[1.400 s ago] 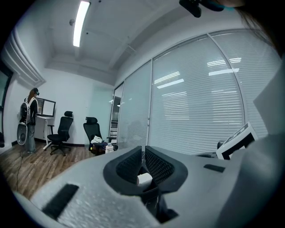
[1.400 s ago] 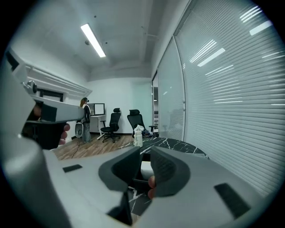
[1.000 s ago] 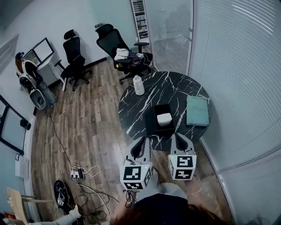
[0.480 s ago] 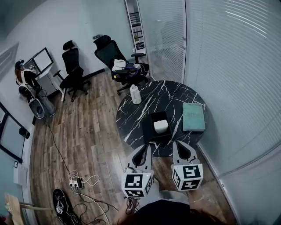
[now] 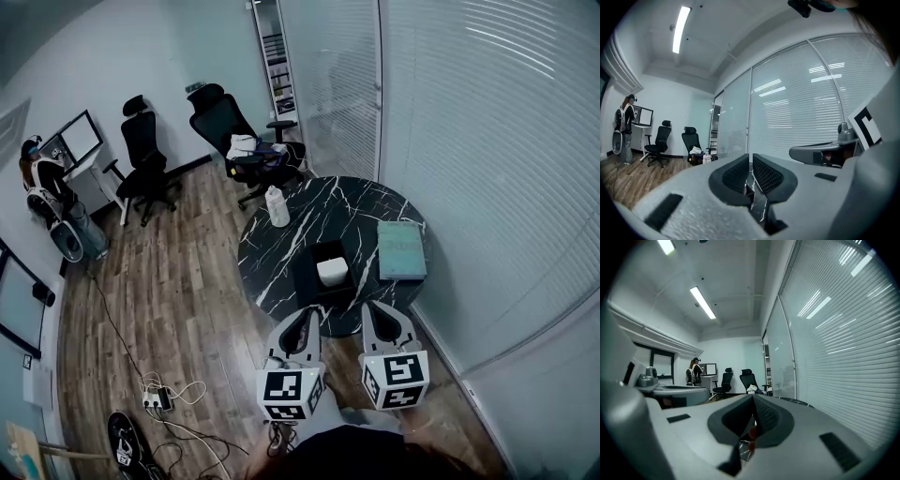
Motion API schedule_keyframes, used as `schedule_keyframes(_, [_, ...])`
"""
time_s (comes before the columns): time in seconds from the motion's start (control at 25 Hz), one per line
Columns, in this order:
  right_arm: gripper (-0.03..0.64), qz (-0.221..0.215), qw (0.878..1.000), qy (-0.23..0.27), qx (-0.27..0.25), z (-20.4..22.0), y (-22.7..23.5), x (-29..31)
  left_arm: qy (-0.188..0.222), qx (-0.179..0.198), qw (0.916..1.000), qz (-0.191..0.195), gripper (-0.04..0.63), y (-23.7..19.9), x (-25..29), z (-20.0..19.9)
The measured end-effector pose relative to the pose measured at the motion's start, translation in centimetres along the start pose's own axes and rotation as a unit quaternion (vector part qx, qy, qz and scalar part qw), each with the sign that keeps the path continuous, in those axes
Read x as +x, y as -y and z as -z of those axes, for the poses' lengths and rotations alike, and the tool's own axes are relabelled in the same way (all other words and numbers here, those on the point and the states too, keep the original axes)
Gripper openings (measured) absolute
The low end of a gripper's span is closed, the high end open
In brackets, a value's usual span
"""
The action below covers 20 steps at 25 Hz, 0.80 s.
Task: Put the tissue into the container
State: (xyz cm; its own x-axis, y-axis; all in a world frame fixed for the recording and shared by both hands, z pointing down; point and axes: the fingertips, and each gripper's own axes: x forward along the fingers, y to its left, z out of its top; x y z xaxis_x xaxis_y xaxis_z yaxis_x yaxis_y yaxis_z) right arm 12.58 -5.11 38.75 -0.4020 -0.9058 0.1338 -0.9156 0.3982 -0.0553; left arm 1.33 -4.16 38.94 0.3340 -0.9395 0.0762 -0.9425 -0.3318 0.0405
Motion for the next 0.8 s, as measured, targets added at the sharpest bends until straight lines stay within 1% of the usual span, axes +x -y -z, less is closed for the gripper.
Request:
schedule_keyframes(0.36, [0.021, -0.004, 1.0, 0.025, -0.016, -1.8, -0.2, -0.9, 0.024, 0.012, 0.9996, 0.01, 0.044, 1.2, -0.1, -1.4])
schedule_keyframes(0.6, [0.021, -0.017, 0.999, 0.03, -0.02, -2.4, -1.0, -2.2, 0.027, -0.023, 0.9993, 0.009, 0.044, 1.8, -0.8, -1.7])
schedule_keyframes(0.8, [0.021, -0.023, 0.999, 0.029, -0.026, -2.6, -1.1, -1.6, 0.022, -0.018, 0.9995, 0.013, 0.044, 1.5, -0.2, -1.7])
